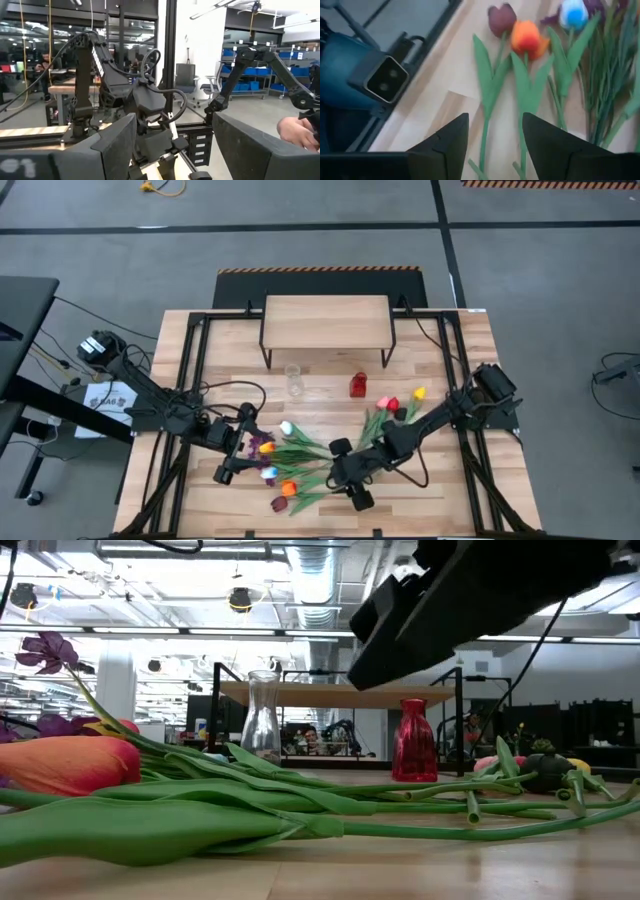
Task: Pick and place flowers into a vace then onto a shelf
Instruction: Put the orange tulip into the transparent vase
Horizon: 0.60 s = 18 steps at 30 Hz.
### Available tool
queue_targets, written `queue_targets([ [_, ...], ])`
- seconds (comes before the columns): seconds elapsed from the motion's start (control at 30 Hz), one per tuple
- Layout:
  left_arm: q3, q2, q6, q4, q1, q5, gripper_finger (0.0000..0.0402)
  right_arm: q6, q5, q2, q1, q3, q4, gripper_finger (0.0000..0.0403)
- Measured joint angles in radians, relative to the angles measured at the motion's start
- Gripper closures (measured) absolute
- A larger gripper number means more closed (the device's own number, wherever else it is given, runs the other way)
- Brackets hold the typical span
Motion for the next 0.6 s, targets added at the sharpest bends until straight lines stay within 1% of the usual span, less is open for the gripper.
queue_targets([
  [0.13,0.000,0.000,0.001,0.001,-0.010,-0.001,0.0148,0.026,0.028,0.004,0.013,0.000,0.004,0.0230],
  [0.33,0.000,0.000,0.020,0.006,-0.010,-0.002,0.0148,0.056,0.048,0.052,0.013,0.007,0.030,0.0232],
  [0.4,0.000,0.000,0.028,0.012,-0.010,-0.002,0.0148,0.057,0.060,0.058,0.012,0.000,-0.001,0.0232],
  [0.47,0.000,0.000,0.030,0.013,-0.010,-0.004,0.0148,0.057,0.062,0.079,0.005,0.005,0.027,0.0232],
  [0.6,0.000,0.000,0.052,0.019,-0.010,-0.004,0.0148,0.057,0.073,0.089,0.003,0.003,0.026,0.0232],
])
